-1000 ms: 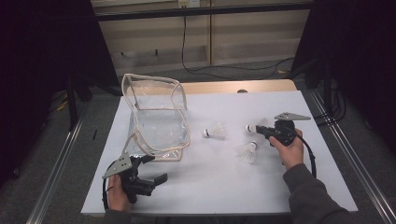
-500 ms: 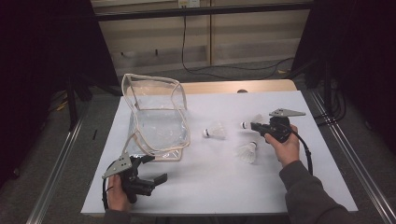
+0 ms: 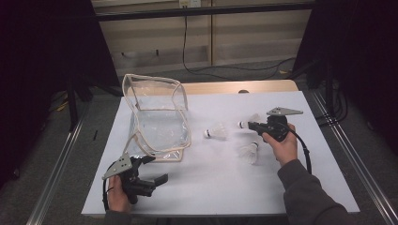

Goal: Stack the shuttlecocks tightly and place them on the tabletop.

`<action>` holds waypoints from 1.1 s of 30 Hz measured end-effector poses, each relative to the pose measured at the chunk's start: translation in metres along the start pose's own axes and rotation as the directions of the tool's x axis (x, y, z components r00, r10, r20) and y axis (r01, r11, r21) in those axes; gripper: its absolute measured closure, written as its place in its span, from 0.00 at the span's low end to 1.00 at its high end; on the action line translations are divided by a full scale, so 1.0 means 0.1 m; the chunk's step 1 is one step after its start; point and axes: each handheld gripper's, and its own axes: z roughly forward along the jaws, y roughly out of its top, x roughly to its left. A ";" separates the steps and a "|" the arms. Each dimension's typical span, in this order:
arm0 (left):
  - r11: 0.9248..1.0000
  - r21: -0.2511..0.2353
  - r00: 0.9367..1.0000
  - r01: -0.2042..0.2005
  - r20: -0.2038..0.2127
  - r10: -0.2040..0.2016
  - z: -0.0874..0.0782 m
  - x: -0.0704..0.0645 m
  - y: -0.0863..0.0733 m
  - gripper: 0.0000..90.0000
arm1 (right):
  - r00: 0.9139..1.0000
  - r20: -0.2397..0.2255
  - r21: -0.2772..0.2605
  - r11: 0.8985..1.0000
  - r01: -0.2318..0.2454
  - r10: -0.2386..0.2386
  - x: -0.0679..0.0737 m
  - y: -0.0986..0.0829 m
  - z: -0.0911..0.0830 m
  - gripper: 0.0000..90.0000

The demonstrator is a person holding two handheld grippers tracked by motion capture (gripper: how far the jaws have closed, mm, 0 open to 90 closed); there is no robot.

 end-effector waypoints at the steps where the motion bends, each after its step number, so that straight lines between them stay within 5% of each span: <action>1: 1.000 0.000 1.000 0.001 -0.001 -0.001 0.00 0.00 0.00 0.03 | 1.000 -0.003 0.000 1.000 0.002 -0.002 0.01 0.00 0.01 1.00; 33: 1.000 -0.002 1.000 0.003 0.002 -0.003 0.00 0.00 0.00 0.03 | 0.997 -0.058 0.026 0.998 0.052 -0.051 0.18 0.08 0.16 1.00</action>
